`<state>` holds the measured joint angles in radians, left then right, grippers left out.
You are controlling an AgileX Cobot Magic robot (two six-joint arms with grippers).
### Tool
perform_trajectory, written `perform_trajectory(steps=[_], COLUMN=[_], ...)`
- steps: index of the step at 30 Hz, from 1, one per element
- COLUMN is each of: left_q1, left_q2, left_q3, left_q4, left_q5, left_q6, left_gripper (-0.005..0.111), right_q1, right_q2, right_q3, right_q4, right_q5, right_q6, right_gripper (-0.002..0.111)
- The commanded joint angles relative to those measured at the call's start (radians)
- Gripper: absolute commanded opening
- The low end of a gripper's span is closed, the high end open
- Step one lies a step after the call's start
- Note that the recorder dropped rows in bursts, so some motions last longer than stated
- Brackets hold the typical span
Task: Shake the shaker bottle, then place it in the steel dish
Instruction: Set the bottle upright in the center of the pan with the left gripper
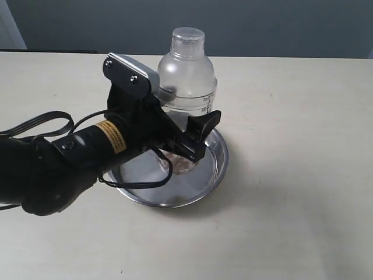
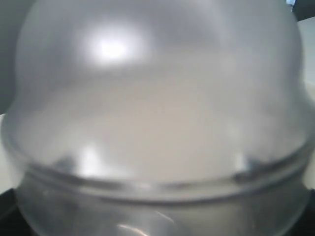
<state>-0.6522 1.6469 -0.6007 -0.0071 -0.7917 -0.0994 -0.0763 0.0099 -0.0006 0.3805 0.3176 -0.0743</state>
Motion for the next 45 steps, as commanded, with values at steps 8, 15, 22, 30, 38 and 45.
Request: perform_trajectory(steps=[8,15,22,30,38,45], left_q1=[0.003,0.003,0.003,0.003,0.003,0.003], left_q2=[0.016,0.071,0.205,0.298,0.343,0.345], left_q3=[0.058,0.118,0.101,0.055,0.026,0.026], left_q4=[-0.013,-0.028,-0.094,-0.107,-0.124,-0.121], left_q5=[-0.275,-0.429,-0.429,-0.429,-0.429,-0.429], left_q6=[0.014,0.051,0.126,0.099,0.005,0.001], left_gripper=[0.000,0.000,0.000,0.000,0.000,0.000], right_q1=[-0.003,-0.003,-0.003,-0.003,-0.003,-0.003], right_q2=[-0.005,-0.005,-0.005,-0.005,-0.005,-0.005], right_q3=[0.001,0.001,0.001,0.001,0.001,0.001], right_q4=[-0.001,-0.001,-0.001,-0.001,-0.001,-0.001], right_q5=[-0.011,-0.011,-0.011,-0.011,-0.011,-0.011], right_q6=[-0.003,-0.003,-0.003,-0.003,-0.003,-0.003], right_gripper=[-0.001,-0.001,-0.001,-0.001,-0.001,-0.001])
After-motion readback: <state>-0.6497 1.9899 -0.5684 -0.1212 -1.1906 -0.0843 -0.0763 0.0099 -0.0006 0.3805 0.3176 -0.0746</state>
